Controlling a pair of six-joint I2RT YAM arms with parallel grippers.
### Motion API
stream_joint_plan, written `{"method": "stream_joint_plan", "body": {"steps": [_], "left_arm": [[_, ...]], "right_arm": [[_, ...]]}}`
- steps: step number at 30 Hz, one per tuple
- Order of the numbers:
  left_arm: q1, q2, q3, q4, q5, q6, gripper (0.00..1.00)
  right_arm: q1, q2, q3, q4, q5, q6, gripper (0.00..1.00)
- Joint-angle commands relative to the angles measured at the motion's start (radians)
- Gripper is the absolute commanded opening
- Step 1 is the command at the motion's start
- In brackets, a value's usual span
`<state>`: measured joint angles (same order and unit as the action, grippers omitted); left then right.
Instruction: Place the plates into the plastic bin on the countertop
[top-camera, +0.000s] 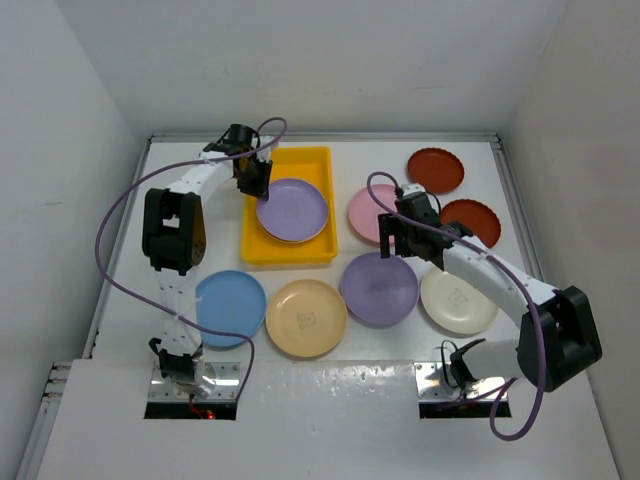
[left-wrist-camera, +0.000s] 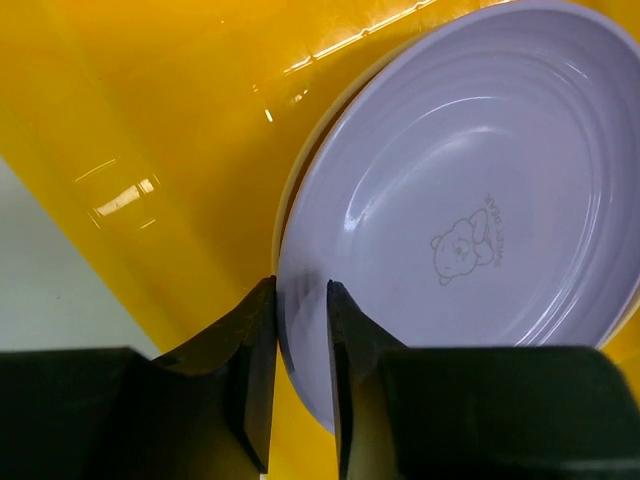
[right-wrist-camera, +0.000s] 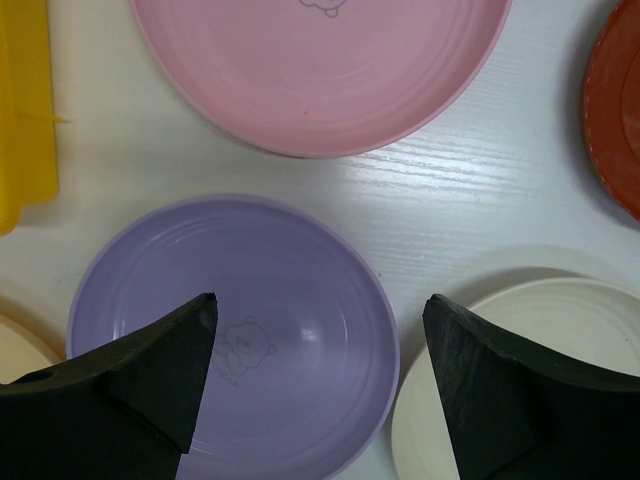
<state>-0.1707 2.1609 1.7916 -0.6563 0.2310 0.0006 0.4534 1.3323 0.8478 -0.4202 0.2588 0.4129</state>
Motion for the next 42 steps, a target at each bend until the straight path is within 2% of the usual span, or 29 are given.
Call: {"method": "stream_joint_plan", "body": {"steps": [1, 3, 6, 12, 20, 25, 26, 28, 30, 31, 33, 36, 42], "left_arm": [[-0.016, -0.007, 0.009, 0.018, -0.010, 0.010, 0.28], [-0.016, -0.007, 0.018, 0.018, -0.010, 0.019, 0.34], [-0.016, -0.018, 0.029, 0.007, -0.019, 0.030, 0.42], [-0.026, 0.004, 0.040, -0.035, -0.042, 0.030, 0.46], [-0.016, -0.067, 0.150, -0.054, -0.021, 0.039, 0.47], [0.056, -0.165, 0.151, -0.063, -0.012, 0.070, 0.49], [0.069, -0.205, 0.129, -0.072, -0.012, 0.081, 0.50], [0.111, -0.246, 0.076, -0.072, -0.036, 0.105, 0.58], [0.154, -0.300, 0.034, -0.072, -0.054, 0.121, 0.61], [0.171, -0.315, -0.004, -0.081, -0.055, 0.131, 0.61], [0.224, -0.341, -0.041, -0.082, -0.055, 0.131, 0.61], [0.302, -0.371, -0.101, -0.082, -0.055, 0.122, 0.61], [0.430, -0.423, -0.254, -0.082, -0.045, 0.153, 0.61]], "right_arm": [[-0.028, -0.022, -0.004, 0.041, -0.015, 0.047, 0.84], [-0.050, -0.018, -0.004, 0.063, -0.067, 0.094, 0.86], [-0.161, 0.022, 0.016, 0.116, -0.107, 0.199, 0.87], [-0.228, 0.152, 0.089, 0.161, -0.089, 0.282, 0.86], [-0.305, 0.358, 0.141, 0.247, -0.081, 0.429, 0.71], [-0.311, 0.468, 0.191, 0.256, -0.084, 0.449, 0.61], [-0.315, 0.502, 0.210, 0.252, -0.107, 0.451, 0.59], [-0.317, 0.553, 0.246, 0.239, -0.124, 0.451, 0.44], [-0.320, 0.570, 0.249, 0.232, -0.129, 0.457, 0.28], [-0.320, 0.570, 0.247, 0.222, -0.122, 0.469, 0.11], [-0.321, 0.550, 0.240, 0.205, -0.047, 0.500, 0.00], [-0.323, 0.493, 0.240, 0.219, 0.040, 0.500, 0.00], [-0.263, 0.312, 0.312, 0.355, 0.218, 0.321, 0.00]]}}
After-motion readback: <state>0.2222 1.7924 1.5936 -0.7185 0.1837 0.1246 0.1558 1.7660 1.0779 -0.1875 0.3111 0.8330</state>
